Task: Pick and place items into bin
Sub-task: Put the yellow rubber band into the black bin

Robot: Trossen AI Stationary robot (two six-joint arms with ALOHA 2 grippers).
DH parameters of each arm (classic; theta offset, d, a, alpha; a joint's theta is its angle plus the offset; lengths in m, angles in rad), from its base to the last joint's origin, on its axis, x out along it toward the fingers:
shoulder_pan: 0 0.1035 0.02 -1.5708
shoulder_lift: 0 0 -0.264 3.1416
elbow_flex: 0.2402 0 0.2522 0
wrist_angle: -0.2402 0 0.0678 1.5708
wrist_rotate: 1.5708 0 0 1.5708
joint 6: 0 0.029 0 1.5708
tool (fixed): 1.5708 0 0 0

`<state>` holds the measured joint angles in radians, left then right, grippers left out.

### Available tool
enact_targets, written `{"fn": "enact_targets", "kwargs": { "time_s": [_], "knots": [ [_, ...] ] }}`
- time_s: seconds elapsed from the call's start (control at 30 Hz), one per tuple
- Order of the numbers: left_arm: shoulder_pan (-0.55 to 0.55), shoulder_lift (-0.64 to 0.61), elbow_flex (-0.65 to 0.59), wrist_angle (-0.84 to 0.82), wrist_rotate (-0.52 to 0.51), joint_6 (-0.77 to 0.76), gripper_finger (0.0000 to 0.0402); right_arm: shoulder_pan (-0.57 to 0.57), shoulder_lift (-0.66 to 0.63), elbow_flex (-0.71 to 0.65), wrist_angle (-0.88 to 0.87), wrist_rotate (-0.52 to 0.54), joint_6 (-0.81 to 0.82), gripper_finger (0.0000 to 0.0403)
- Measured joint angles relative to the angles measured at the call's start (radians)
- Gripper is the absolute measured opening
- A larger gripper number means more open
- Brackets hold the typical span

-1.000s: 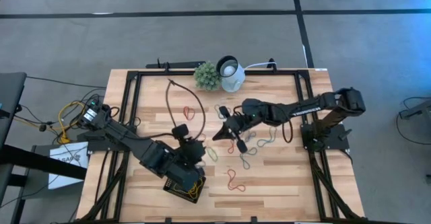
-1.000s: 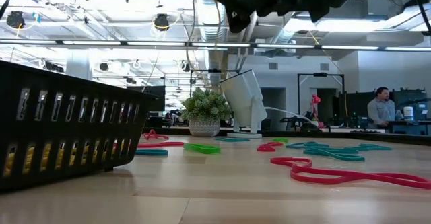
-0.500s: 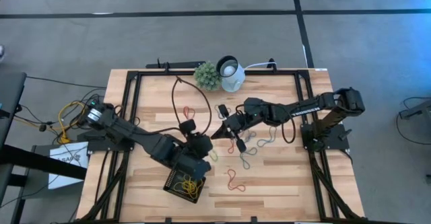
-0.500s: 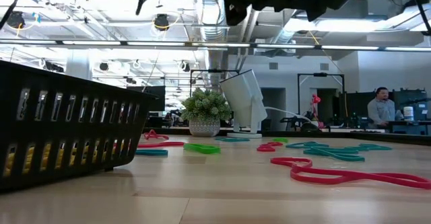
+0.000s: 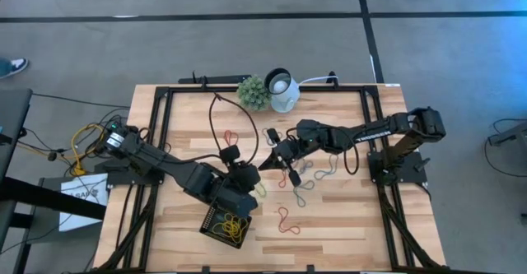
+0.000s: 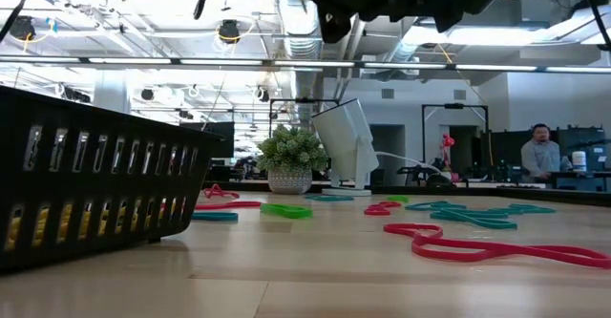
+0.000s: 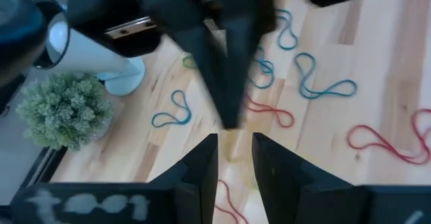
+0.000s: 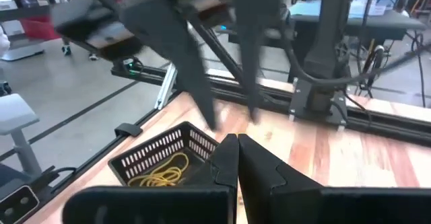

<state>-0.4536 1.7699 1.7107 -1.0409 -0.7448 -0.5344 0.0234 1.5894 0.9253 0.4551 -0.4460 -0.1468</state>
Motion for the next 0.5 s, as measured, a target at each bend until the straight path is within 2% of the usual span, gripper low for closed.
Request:
{"fn": "enact_targets", "kwargs": {
  "time_s": [0.37,0.5],
  "knots": [
    [0.003,0.0,0.0,-0.01,0.0,0.003,0.0082,-0.008,0.001,0.003,-0.008,-0.002,0.018,0.0],
    [0.012,0.0,0.0,-0.023,0.0,0.004,0.0082,0.001,0.0,0.002,-0.005,-0.033,0.017,0.0]
  ]
}}
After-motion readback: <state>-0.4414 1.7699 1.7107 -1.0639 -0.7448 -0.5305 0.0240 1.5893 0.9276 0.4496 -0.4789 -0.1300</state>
